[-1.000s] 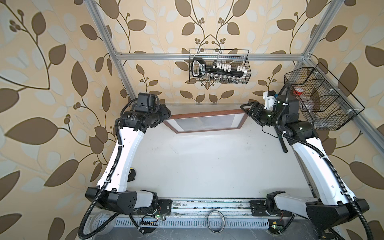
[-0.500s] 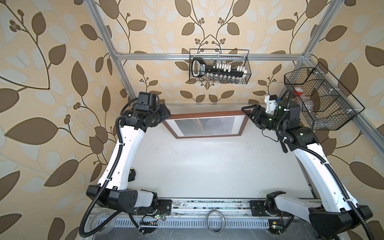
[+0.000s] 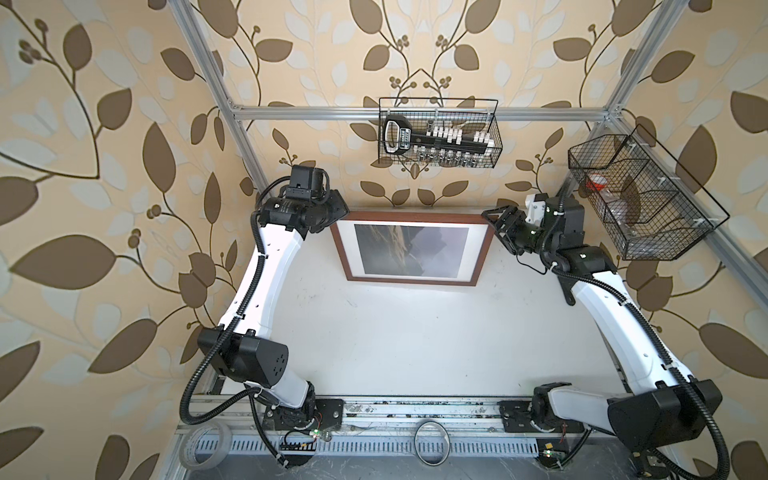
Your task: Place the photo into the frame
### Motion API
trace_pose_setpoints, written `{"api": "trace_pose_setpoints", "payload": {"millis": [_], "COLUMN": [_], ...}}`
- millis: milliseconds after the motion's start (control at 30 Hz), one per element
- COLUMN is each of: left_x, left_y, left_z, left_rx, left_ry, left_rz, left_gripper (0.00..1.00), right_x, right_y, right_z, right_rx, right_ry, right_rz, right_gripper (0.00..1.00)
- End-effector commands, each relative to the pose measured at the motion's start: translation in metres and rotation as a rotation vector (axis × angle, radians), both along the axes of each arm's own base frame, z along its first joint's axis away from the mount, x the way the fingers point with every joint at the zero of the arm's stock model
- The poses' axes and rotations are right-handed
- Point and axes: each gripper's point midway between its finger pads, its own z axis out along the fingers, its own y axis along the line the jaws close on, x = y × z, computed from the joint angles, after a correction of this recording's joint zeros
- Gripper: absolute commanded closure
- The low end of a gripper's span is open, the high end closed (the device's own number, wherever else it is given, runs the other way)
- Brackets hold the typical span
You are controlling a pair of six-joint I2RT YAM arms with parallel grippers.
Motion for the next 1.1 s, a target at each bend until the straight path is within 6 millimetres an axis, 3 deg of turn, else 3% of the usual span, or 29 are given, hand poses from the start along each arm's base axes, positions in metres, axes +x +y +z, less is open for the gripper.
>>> {"api": "trace_pose_setpoints", "payload": {"millis": [0,433,700,833,1000,1067], "left_x": [-0.023,-0.002,-0.02,-0.019,-0.023,-0.025], "left_y": [-0.11,-0.097,-0.084,-0.078,-0.073,-0.071], "left_z": [0.027,-0.002,-0.023,-0.03,-0.041,-0.047], "left_rx": [-0.298,-0.246,-0.236,-0.234,-0.212,-0.209], "left_ry": [-0.001,0.072,0.125,0.141,0.164,0.179], "left_rz": [-0.412,-0.4,-0.397,-0.381,-0.376,-0.373], "left_gripper": [0.38,0.38,0.38,0.38,0.38,0.39], "right_x": [-0.045,-0.014,-0.012,-0.01,0.002,0.005], "right_y": [0.089,0.063,0.056,0.047,0.011,-0.007], "right_z": [0.045,0.02,0.008,0.005,-0.006,-0.02], "right_rx": [0.215,0.075,-0.003,-0.073,-0.295,-0.347], "right_ry": [-0.097,-0.127,-0.159,-0.204,-0.315,-0.362], "right_rz": [0.484,0.473,0.487,0.472,0.368,0.316], "right_gripper": [0.25,0.23,0.21,0.2,0.18,0.18]}}
